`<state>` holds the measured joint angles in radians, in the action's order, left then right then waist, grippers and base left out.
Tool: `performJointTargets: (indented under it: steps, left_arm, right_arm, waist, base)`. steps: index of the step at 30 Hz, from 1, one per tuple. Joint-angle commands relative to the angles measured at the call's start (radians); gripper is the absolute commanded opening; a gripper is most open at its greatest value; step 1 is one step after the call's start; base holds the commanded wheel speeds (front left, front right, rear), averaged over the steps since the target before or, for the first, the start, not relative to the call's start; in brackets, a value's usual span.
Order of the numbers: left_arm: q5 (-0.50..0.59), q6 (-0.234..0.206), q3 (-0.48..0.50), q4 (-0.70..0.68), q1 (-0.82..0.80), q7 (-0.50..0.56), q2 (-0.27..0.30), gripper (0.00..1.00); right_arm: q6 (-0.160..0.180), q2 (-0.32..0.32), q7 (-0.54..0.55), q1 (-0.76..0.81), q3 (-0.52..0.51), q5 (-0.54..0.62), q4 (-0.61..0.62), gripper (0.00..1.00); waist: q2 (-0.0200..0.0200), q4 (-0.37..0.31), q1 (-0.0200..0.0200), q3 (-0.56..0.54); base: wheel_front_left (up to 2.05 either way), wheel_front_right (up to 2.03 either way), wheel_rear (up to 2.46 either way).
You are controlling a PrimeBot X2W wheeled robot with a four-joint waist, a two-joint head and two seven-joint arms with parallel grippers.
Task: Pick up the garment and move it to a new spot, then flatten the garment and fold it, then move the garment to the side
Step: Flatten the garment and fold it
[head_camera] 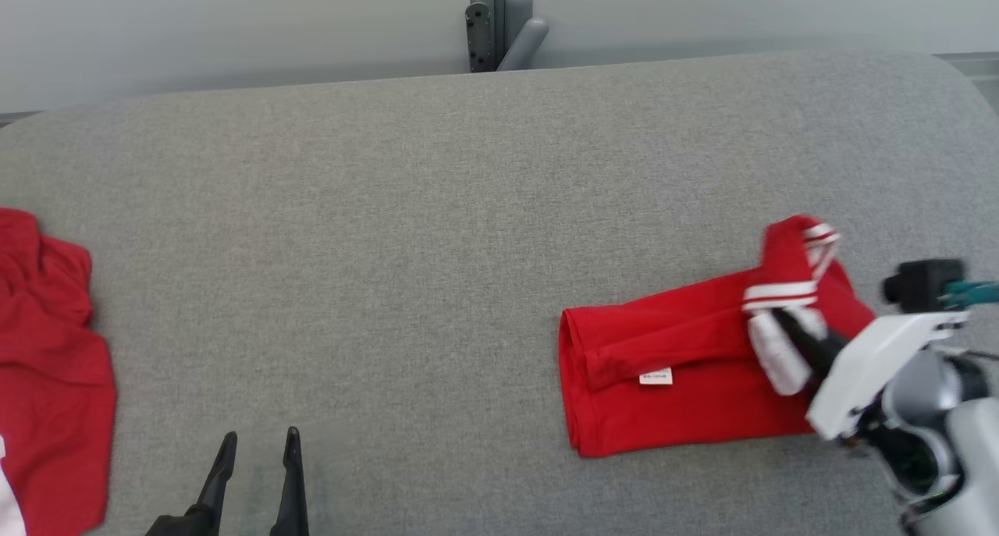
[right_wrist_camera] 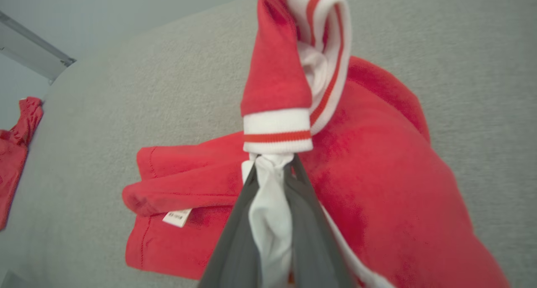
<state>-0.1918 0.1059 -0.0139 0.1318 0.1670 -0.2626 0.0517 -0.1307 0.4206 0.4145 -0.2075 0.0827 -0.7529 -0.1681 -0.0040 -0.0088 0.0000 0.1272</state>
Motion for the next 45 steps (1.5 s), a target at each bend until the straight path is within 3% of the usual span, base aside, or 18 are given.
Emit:
performJointTargets:
  steps: [1,2,3,6,9,12,18,19,20,23,26,31,33,35,40,43,45]
  left_arm:
    - [-0.011,0.0,-0.007,0.002,0.006,-0.003,-0.001,1.0]
    - [-0.014,-0.004,-0.011,0.007,0.002,-0.003,0.0,1.0]
    - [-0.014,-0.004,-0.011,0.007,0.002,-0.003,0.0,1.0]
    - [-0.03,-0.012,-0.033,0.022,-0.028,-0.003,0.0,1.0]
    - [-0.046,-0.024,-0.063,0.034,-0.049,-0.003,0.0,1.0]
    - [-0.062,-0.032,-0.097,0.051,-0.058,-0.003,0.0,1.0]
    - [-0.078,-0.047,-0.132,0.066,-0.067,-0.003,0.0,1.0]
    - [-0.081,-0.049,-0.133,0.069,-0.068,-0.003,0.0,1.0]
    - [-0.082,-0.051,-0.134,0.071,-0.068,-0.003,0.0,1.0]
    - [-0.082,-0.056,-0.133,0.077,-0.061,-0.003,0.0,1.0]
    - [-0.08,-0.056,-0.13,0.079,-0.045,-0.003,0.0,1.0]
    - [-0.077,-0.06,-0.111,0.066,-0.029,-0.003,0.0,1.0]
    - [-0.073,-0.056,-0.109,0.065,-0.026,-0.003,0.0,1.0]
    - [-0.067,-0.046,-0.113,0.069,-0.039,-0.003,0.0,1.0]
    - [-0.062,-0.041,-0.12,0.078,-0.068,-0.003,0.0,1.0]
    - [-0.057,-0.035,-0.117,0.083,-0.081,-0.003,0.0,1.0]
    - [-0.051,-0.033,-0.11,0.084,-0.083,-0.003,0.0,1.0]
  right_arm:
    - [0.0,-0.072,0.009,0.035,0.045,0.048,0.045,0.0]
    - [0.0,-0.119,0.003,0.042,0.068,0.085,0.054,0.0]
    - [0.0,-0.119,0.003,0.042,0.068,0.085,0.054,0.0]
    - [0.0,-0.256,-0.017,0.066,0.123,0.159,0.026,0.0]
    - [0.0,-0.326,-0.062,0.056,0.129,0.23,-0.041,0.0]
    - [0.0,-0.361,-0.102,0.027,0.141,0.268,-0.104,0.0]
    - [0.0,-0.369,-0.15,-0.012,0.202,0.283,-0.162,0.0]
    - [0.0,-0.37,-0.162,-0.018,0.212,0.294,-0.161,0.37]
    - [0.0,-0.37,-0.173,-0.02,0.217,0.3,-0.16,1.0]
    - [0.0,-0.369,-0.198,-0.019,0.237,0.315,-0.122,1.0]
    - [0.0,-0.346,-0.213,0.011,0.24,0.323,-0.01,1.0]
    - [0.0,-0.286,-0.263,0.092,0.114,0.332,0.236,0.98]
    - [0.0,-0.271,-0.306,0.121,0.037,0.355,0.261,0.02]
    - [0.0,-0.239,-0.4,0.138,-0.016,0.416,0.198,0.0]
    - [0.0,-0.216,-0.622,0.107,0.001,0.573,-0.061,0.0]
    - [0.0,-0.254,-0.675,0.061,0.015,0.648,-0.198,0.0]
    - [0.001,-0.284,-0.681,0.023,0.007,0.684,-0.215,0.0]
  waist:
    - [0.004,-0.015,0.0,0.0]
    - [0.004,-0.018,0.0,0.0]
    - [0.004,-0.018,0.0,0.0]
    - [0.004,-0.011,0.0,0.004]
    - [0.004,0.0,0.0,0.011]
    - [0.004,0.008,0.0,0.016]
    - [0.004,0.017,0.0,0.022]
    - [0.004,0.017,0.0,0.022]
    - [0.004,0.017,0.0,0.022]
    - [0.004,0.012,0.0,0.018]
    - [0.004,0.005,0.0,0.013]
    - [0.004,-0.013,0.0,0.018]
    - [0.004,-0.021,0.0,0.023]
    - [0.004,-0.026,0.0,0.033]
    - [0.004,-0.02,0.0,0.047]
    - [0.004,-0.013,0.0,0.056]
    - [0.004,-0.011,0.0,0.063]
  base:
    - [0.0,0.0,0.0]
    - [0.0,0.0,0.0]
    - [0.0,0.0,0.0]
    - [0.0,0.0,0.0]
    - [0.0,0.0,0.0]
    - [0.0,0.0,0.0]
    - [0.0,0.0,0.0]
    - [0.0,0.0,0.0]
    - [0.0,0.0,0.0]
    - [0.0,0.0,0.0]
    - [0.0,0.0,0.0]
    - [0.0,0.0,0.0]
    - [0.0,0.0,0.0]
    - [0.0,0.0,0.0]
    - [0.0,0.0,0.0]
    - [0.0,0.0,0.0]
    - [0.0,0.0,0.0]
